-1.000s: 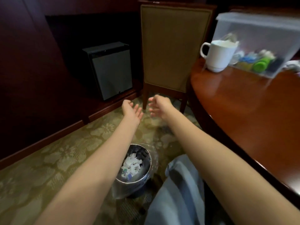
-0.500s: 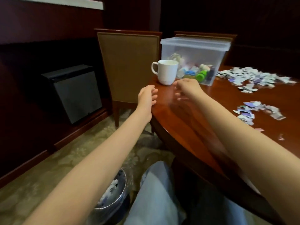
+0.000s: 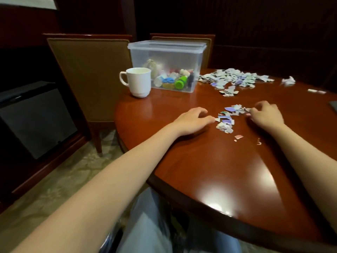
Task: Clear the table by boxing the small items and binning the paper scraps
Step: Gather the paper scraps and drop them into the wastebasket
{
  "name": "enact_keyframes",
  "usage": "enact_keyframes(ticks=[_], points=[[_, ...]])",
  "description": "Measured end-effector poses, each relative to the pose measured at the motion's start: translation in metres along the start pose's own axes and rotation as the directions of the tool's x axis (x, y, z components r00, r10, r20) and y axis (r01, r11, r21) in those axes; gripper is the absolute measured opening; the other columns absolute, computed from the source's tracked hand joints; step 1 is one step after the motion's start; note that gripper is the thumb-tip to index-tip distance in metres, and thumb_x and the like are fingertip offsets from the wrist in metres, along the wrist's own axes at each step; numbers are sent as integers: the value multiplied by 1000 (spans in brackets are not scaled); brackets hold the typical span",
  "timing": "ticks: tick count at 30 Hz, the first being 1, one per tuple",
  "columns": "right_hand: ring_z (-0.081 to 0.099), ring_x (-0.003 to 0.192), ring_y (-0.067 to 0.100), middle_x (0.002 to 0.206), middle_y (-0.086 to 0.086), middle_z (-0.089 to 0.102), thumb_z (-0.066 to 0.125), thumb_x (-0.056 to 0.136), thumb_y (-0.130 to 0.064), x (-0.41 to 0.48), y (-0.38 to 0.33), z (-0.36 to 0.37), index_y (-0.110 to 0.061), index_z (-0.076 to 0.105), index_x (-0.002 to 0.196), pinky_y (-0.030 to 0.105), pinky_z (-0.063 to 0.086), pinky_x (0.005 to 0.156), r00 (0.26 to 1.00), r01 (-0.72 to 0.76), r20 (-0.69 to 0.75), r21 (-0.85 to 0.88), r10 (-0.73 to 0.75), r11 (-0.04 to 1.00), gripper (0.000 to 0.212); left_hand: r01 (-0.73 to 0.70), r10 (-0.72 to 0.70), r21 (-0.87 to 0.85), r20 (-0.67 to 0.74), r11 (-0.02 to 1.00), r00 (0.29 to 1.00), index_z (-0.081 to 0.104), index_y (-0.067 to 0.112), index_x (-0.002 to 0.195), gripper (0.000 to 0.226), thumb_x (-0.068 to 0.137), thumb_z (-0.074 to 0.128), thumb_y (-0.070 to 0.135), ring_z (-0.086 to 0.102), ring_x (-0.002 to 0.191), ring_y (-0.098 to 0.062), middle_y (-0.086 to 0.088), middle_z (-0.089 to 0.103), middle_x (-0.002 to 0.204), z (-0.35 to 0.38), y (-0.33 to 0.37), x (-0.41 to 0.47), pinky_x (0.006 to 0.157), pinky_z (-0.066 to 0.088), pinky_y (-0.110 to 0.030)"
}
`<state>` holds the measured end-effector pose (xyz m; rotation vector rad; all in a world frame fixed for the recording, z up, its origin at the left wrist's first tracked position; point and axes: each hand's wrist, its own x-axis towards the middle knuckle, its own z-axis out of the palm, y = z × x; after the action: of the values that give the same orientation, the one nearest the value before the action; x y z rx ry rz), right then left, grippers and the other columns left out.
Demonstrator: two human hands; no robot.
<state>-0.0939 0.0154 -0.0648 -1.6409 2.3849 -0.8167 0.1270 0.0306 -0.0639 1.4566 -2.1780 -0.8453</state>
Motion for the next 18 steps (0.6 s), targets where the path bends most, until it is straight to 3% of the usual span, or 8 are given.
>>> enact_keyframes(ticks=[3,12,18], points=[[38,130,39,143,23,37,39,96,-34,15,15,1,-11,37,141,43,31,108,997,-67,44,-6,68,998,51,-29,29,-5,-2,1000,1000,37,21,141,56,94,41,51,35,136,-19,1,33,150,14,12,27,112,31,-38],[40,129,37,142,21,38,31,97,-44,70,10,20,-12,34,142,45,30,107,999,11,43,-65,-9,998,55,-74,71,-180,-19,981,997,36,24,141,52,95,41,48,35,135,-19,0,33,149,40,39,97,107,33,-35],[34,134,36,146,21,33,29,97,-48,107,7,33,-15,31,144,47,23,110,996,59,69,-130,-50,990,58,-82,85,-94,25,992,996,34,22,142,51,96,43,41,27,139,-20,-3,29,152,30,28,130,113,26,-39]])
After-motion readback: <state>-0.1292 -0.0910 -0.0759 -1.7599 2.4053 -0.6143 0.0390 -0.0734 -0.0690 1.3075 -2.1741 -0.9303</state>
